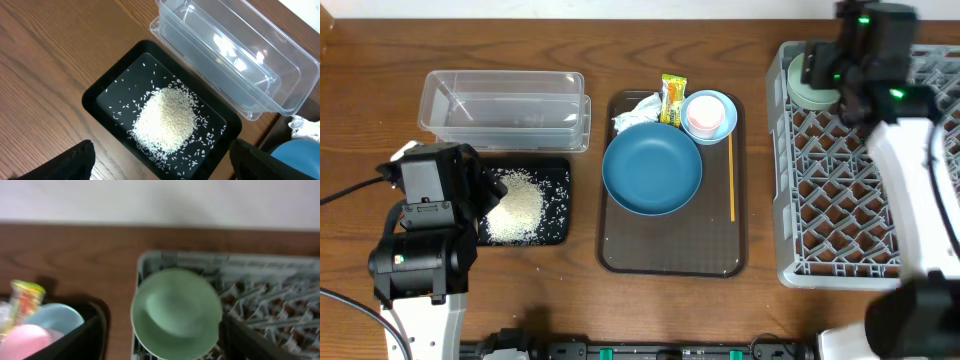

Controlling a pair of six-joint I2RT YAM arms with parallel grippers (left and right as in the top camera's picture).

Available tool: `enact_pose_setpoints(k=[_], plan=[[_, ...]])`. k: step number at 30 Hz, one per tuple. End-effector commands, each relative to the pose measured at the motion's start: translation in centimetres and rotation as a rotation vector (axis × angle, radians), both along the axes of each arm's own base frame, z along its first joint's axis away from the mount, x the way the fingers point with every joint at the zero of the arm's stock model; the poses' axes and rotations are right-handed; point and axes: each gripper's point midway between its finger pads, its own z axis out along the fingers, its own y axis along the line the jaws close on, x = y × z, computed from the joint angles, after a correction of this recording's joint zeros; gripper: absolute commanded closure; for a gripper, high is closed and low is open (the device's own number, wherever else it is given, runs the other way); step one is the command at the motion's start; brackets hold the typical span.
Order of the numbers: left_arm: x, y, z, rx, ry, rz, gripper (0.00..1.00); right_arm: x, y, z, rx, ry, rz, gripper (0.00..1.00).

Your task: Sort waste into correct bins and load items into the dishwasher rack

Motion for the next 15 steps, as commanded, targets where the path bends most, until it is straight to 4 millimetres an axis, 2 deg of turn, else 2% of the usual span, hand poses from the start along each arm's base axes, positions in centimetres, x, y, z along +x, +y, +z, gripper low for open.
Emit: enact_pose_setpoints(k=[1, 5, 9, 12, 15], plan=[[0.0, 0.2, 0.4, 0.008, -0.008, 0.003, 0.12, 0.9, -0.3, -3.8, -0.089, 0.085, -0.027, 0.3], [0.0, 0.2, 0.4, 0.008, -0.008, 0.003, 0.12, 1.5, 1.3, -6.8, -0.102, 0.141, 0.014, 0.32], [0.0, 0.2, 0.4, 0.008, -0.008, 0.003, 0.12, 1.8, 2.5, -8.3, -0.106, 0.163, 0.04, 0.34], [0.0, 0.2, 0.4, 0.008, -0.008, 0.003, 0.12, 1.9, 3.2, -8.8, -0.108, 0.168, 0.053, 0.41], [0.0, 0.2, 0.4, 0.008, -0.008, 0.003, 0.12, 1.9, 3.5, -9.2, -0.114, 0.176, 0.065, 0.56]])
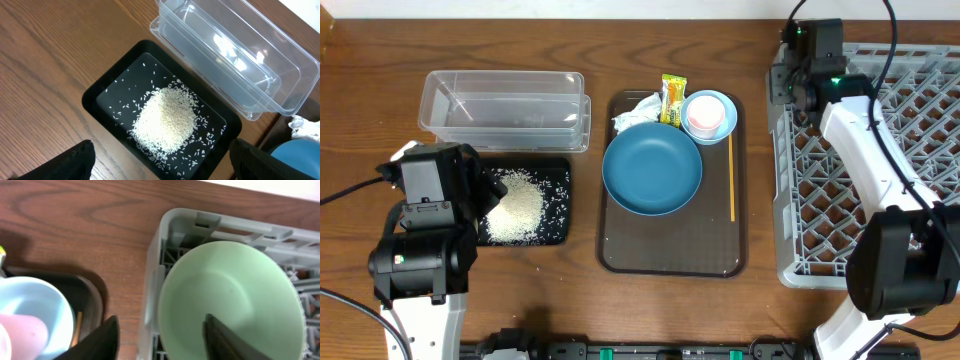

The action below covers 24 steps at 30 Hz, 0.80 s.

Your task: Sort waste into correct bins and load items into the dishwasher rack

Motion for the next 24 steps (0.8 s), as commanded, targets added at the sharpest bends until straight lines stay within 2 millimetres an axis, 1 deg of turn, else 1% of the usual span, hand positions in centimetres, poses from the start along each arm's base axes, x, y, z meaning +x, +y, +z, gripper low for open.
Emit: enact_pose_setpoints(k=[1, 4, 8, 10, 13, 17, 19, 21, 23, 24], plan=[[0.0, 0.2, 0.4, 0.008, -0.008, 0.003, 0.12, 0.2, 0.3, -1.0, -0.021, 0.019, 0.007, 0.6], [0.0, 0.2, 0.4, 0.008, -0.008, 0.003, 0.12, 0.0, 0.1, -1.7, -0.035, 0.041, 0.011, 0.61], [0.0, 0.2, 0.4, 0.008, -0.008, 0.003, 0.12, -0.1, -0.5, -3.2, -0.062, 0.078, -0.003, 0.62], [0.0, 0.2, 0.4, 0.008, -0.008, 0.003, 0.12, -0.1, -0.5, -3.6, -0.065, 0.086, -0.001, 0.62], [0.0, 0.2, 0.4, 0.008, -0.008, 0.003, 0.12, -0.1, -0.5, -3.6, -0.065, 0.087, 0.0, 0.63], [0.0, 0.2, 0.4, 0.008, -0.008, 0.003, 0.12, -0.1, -0.5, -3.6, -0.067, 0.085, -0.003, 0.79], [0.0, 0.2, 0.4, 0.008, -0.008, 0.003, 0.12, 0.0, -0.5, -3.5, -0.067, 0.082, -0.003, 0.82], [0.0, 0.2, 0.4, 0.008, -0.008, 0.003, 0.12, 0.0, -0.5, -3.3, -0.066, 0.077, -0.003, 0.89], [0.0, 0.2, 0.4, 0.008, -0.008, 0.003, 0.12, 0.0, -0.5, -2.9, -0.062, 0.069, -0.007, 0.99], [0.0, 0.2, 0.4, 0.008, -0.008, 0.003, 0.12, 0.0, -0.5, -2.6, -0.059, 0.065, -0.011, 0.99]])
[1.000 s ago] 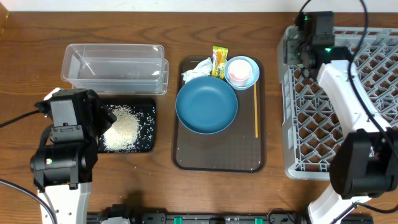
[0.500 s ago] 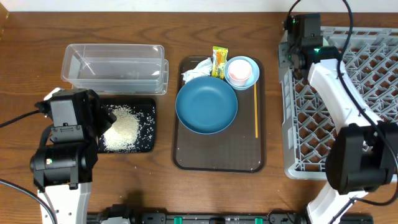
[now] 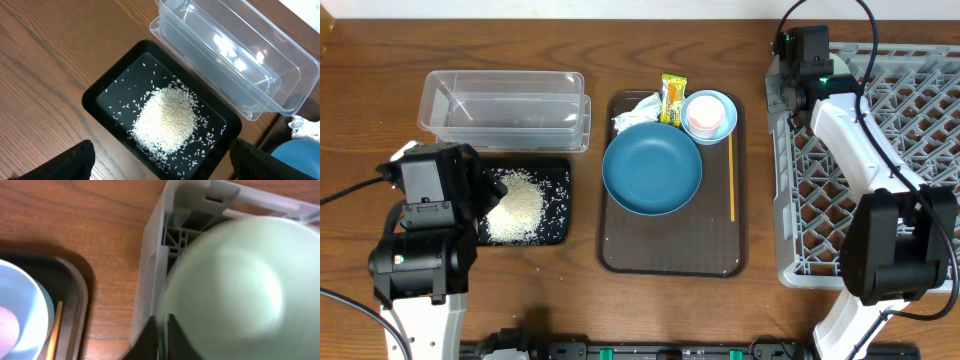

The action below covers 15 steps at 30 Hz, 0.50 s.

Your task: Sort waste into correct bins and load items into the dishwasher rack

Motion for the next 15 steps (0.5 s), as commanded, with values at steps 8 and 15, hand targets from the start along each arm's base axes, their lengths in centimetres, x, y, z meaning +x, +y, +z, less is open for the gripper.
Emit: enact_pose_setpoints(k=[8, 15], plan=[[0.0, 0.2, 0.4, 0.008, -0.007, 0.003, 0.12, -0.1, -0.2, 4.7, 0.02, -0.079, -0.03, 0.99], [0.0, 0.2, 0.4, 0.008, -0.007, 0.003, 0.12, -1.3, -1.8, 9.2, 0.131, -0.155, -0.072, 0.99]])
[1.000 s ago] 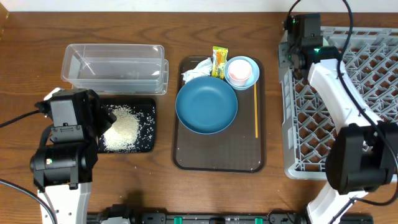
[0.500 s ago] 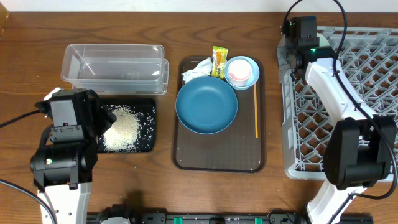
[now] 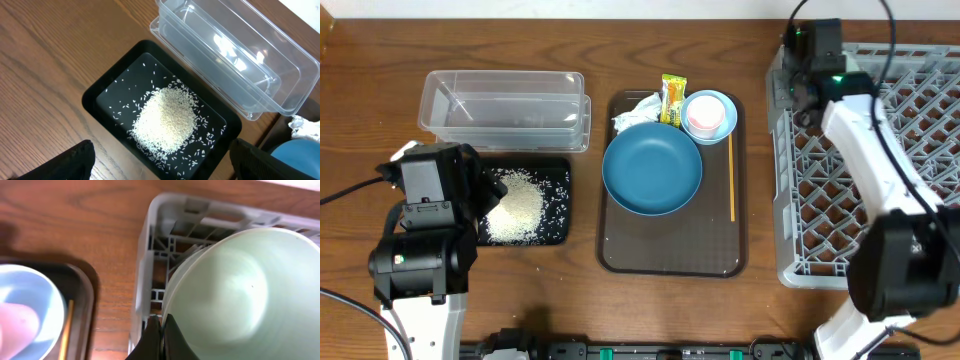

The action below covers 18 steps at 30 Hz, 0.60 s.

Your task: Sort waste into correct bins and load items into the dishwasher rack

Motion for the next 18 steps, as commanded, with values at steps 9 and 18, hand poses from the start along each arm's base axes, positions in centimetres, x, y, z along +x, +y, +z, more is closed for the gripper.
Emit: enact_pose_setpoints(k=[9, 18], plan=[[0.0, 0.2, 0.4, 0.008, -0.008, 0.003, 0.12, -3.9, -2.9, 10.3, 0.667, -0.138, 0.094, 0.99], [0.0, 0.2, 0.4, 0.008, -0.007, 0.003, 0.12, -8.8, -4.3, 13.7, 1.132, -0.219, 0.433, 0.99]])
